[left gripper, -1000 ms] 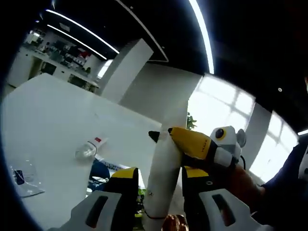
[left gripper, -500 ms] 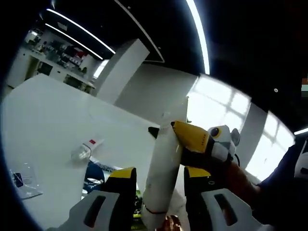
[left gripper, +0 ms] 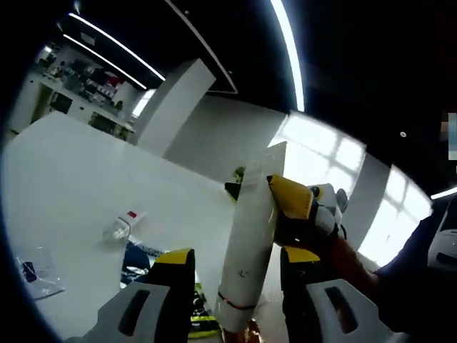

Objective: Arrange the skincare products in the storage area until every visible bottle or jar stands upright without overlapping.

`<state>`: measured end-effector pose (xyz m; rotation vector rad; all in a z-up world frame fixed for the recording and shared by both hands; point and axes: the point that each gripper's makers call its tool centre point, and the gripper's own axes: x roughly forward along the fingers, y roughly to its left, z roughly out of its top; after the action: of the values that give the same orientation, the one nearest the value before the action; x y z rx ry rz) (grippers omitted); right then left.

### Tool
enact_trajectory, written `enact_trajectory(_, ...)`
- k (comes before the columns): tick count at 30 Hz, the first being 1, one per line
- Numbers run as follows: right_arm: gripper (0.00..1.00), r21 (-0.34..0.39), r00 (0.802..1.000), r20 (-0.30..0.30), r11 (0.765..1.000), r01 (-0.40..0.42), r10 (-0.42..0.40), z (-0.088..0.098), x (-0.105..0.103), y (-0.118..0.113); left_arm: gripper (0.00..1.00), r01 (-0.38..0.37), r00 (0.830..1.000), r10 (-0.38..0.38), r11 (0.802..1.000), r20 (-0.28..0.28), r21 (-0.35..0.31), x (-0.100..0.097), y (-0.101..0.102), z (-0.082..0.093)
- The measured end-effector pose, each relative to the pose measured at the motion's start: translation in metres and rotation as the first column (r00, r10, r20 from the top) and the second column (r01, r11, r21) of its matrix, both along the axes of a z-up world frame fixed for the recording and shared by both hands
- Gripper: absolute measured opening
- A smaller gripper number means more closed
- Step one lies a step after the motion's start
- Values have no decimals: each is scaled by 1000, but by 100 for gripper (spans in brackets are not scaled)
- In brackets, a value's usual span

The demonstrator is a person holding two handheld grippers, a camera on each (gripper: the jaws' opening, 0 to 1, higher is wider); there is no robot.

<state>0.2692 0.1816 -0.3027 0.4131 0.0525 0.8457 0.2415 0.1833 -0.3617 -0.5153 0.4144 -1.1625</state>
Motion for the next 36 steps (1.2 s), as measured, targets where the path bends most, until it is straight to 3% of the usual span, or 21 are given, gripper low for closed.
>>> enact_trajectory(15, 34, 4, 986, 25, 987, -162, 162, 7, -16, 16, 51, 95, 992, -96, 995, -79, -14, -13, -1, -2)
enact_trajectory(25, 34, 17, 969, 26, 969, -247, 246, 8, -27, 21, 51, 103, 993, -105, 994, -52, -26, -18, 0, 6)
enact_trajectory(29, 34, 32, 955, 35, 955, -296, 295, 12, -34, 25, 51, 125, 990, -126, 992, -58, -36, -23, -2, 7)
enact_trajectory(36, 34, 40, 909, 75, 909, -415, 411, 23, -54, 35, 52, 189, 981, -190, 981, -45, -41, -41, -6, 16)
